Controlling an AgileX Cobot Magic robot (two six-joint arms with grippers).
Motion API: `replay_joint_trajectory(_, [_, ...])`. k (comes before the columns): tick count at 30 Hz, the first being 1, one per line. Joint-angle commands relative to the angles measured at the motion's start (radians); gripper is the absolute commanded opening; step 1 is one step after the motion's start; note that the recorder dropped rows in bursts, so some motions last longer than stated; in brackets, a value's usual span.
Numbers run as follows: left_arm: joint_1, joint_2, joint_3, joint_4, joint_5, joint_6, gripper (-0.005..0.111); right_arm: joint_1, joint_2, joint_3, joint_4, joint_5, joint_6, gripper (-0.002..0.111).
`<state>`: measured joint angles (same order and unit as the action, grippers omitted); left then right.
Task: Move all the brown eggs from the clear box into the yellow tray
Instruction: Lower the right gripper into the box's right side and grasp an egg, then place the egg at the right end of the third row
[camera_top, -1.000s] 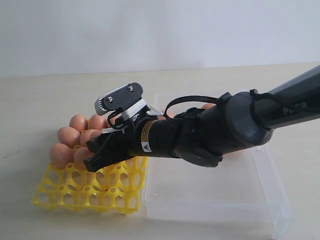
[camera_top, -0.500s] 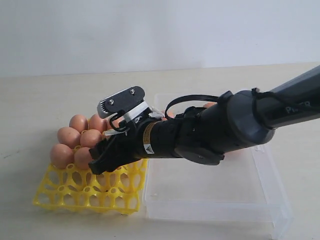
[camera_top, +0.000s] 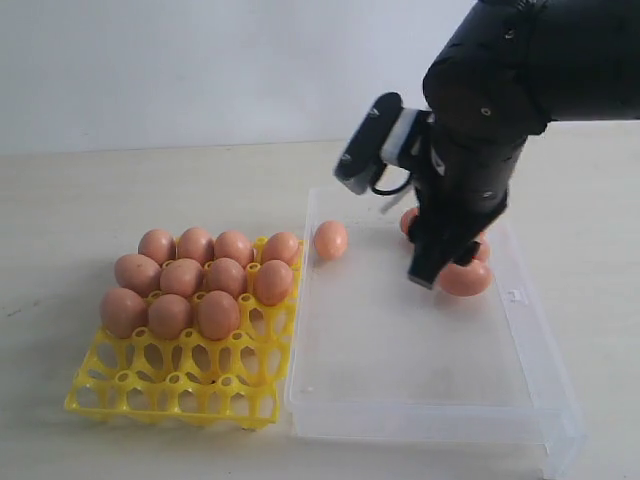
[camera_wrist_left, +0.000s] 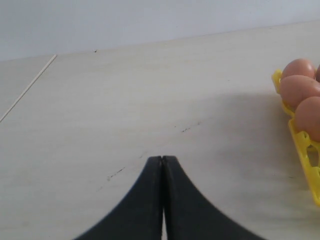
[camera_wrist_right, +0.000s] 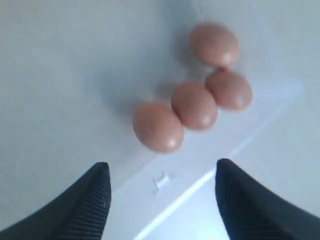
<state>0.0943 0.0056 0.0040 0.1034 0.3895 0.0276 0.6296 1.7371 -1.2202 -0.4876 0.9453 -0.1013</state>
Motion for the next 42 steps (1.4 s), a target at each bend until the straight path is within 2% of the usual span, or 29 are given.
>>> replay_joint_trajectory(1, [-0.005,-0.006,-0.004,-0.002,-0.009,-0.006,0.0,-0.074,0.049,-0.012,0.029,0.067,-0.113,0.064])
replay_joint_trajectory(6, [-0.005,-0.006,-0.004,-0.002,-0.009,-0.006,0.0,-0.112,0.118,-0.012,0.023,-0.036,-0.147,0.064])
replay_joint_trajectory(15, [-0.005,-0.006,-0.004,-0.002,-0.009,-0.006,0.0,-0.114,0.195,-0.012,0.091,-0.198,-0.229,0.064])
replay_joint_trajectory(25, [-0.005,-0.006,-0.004,-0.002,-0.009,-0.006,0.0,-0.132,0.297,-0.034,0.043,-0.23,-0.231,0.064])
replay_joint_trajectory(28, [-0.005,-0.006,-0.004,-0.002,-0.009,-0.006,0.0,-0.132,0.313,-0.035,0.038,-0.228,-0.229,0.055])
replay_joint_trajectory(30, [-0.005,-0.006,-0.004,-0.002,-0.009,-0.006,0.0,-0.132,0.313,-0.035,0.038,-0.214,-0.229,0.039])
replay_joint_trajectory(33, [-0.005,-0.006,-0.004,-0.002,-0.009,-0.006,0.0,-0.132,0.3,-0.035,0.036,-0.2,-0.215,0.007])
replay_joint_trajectory(34, [-0.005,-0.006,-0.004,-0.002,-0.009,-0.006,0.0,-0.132,0.278,-0.035,0.039,-0.207,-0.185,0.0])
replay_joint_trajectory(35, [-0.005,-0.006,-0.004,-0.002,-0.009,-0.006,0.0,-0.132,0.265,-0.035,0.042,-0.216,-0.181,0.0])
replay_joint_trajectory(37, [-0.005,-0.006,-0.004,-0.002,-0.009,-0.006,0.0,-0.123,0.177,-0.033,0.09,-0.342,-0.111,0.0])
replay_joint_trajectory(39, [-0.005,-0.006,-0.004,-0.002,-0.009,-0.006,0.0,-0.08,0.081,0.004,0.211,-0.596,-0.086,0.0])
replay_joint_trajectory(40, [-0.005,-0.006,-0.004,-0.002,-0.009,-0.006,0.0,-0.066,0.06,0.018,0.247,-0.667,-0.081,0.0])
replay_joint_trajectory(41, [-0.005,-0.006,-0.004,-0.002,-0.009,-0.006,0.0,-0.025,0.022,0.059,0.33,-0.839,-0.065,0.0])
replay_joint_trajectory(42, [-0.005,-0.006,-0.004,-0.002,-0.009,-0.006,0.0,-0.007,0.012,0.081,0.356,-0.903,-0.042,0.0])
